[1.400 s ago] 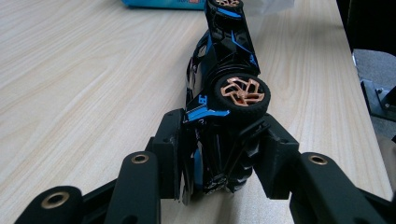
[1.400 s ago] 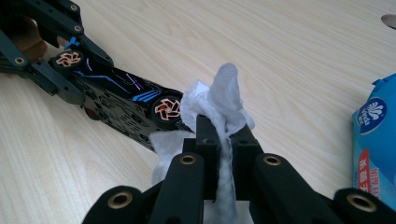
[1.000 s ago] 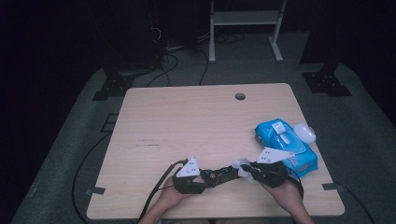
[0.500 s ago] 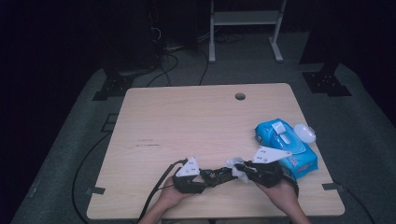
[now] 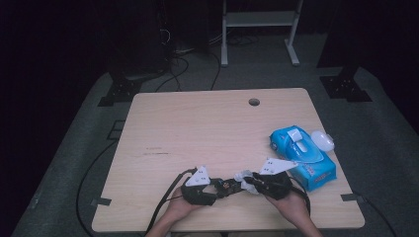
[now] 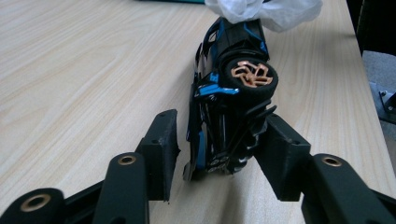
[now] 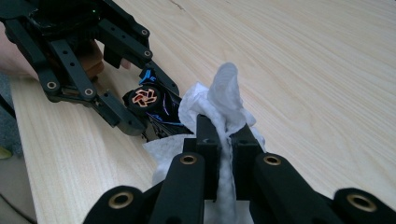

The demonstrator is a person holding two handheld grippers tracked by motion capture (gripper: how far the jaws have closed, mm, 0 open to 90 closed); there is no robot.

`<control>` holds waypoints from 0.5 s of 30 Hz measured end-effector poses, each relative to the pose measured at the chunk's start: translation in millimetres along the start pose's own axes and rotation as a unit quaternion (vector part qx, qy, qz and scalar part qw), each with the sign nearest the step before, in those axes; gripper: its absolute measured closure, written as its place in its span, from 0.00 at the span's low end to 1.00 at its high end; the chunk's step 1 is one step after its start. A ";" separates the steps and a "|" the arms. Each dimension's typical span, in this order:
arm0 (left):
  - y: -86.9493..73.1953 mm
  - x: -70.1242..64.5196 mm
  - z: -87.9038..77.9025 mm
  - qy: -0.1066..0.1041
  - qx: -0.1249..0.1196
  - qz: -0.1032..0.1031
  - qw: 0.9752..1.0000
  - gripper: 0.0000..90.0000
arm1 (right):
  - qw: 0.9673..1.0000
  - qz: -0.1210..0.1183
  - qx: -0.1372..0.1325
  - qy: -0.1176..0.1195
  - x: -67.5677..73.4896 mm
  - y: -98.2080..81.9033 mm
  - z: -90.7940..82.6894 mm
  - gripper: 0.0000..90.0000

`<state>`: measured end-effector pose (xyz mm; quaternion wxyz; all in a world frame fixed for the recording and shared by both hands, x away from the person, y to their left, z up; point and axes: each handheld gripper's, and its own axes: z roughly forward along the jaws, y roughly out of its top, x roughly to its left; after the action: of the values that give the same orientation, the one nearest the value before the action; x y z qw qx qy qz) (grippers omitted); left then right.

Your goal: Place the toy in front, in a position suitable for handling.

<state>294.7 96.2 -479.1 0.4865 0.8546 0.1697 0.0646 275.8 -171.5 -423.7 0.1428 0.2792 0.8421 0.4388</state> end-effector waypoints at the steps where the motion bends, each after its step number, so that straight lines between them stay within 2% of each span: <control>1: 0.1 0.2 0.0 0.002 0.002 -0.001 1.000 0.54 | 1.000 0.001 0.001 0.000 0.1 -0.2 -0.3 0.95; 4: 0.9 -0.2 2.1 0.007 0.012 0.001 1.000 0.52 | 1.000 0.001 0.000 0.000 0.4 -0.7 -0.5 0.95; 9: 3.7 -4.5 9.5 0.013 0.049 0.028 0.998 0.53 | 1.000 0.004 0.000 0.000 0.2 -0.6 -0.5 0.95; 15: 4.7 -2.6 12.3 0.003 0.059 0.012 0.998 0.63 | 1.000 0.002 0.000 -0.001 0.5 -0.6 -0.4 0.95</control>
<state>296.7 83.1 -481.3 0.4335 0.8837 0.1648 0.0629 275.0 -171.8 -424.0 0.1425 0.2818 0.8412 0.4389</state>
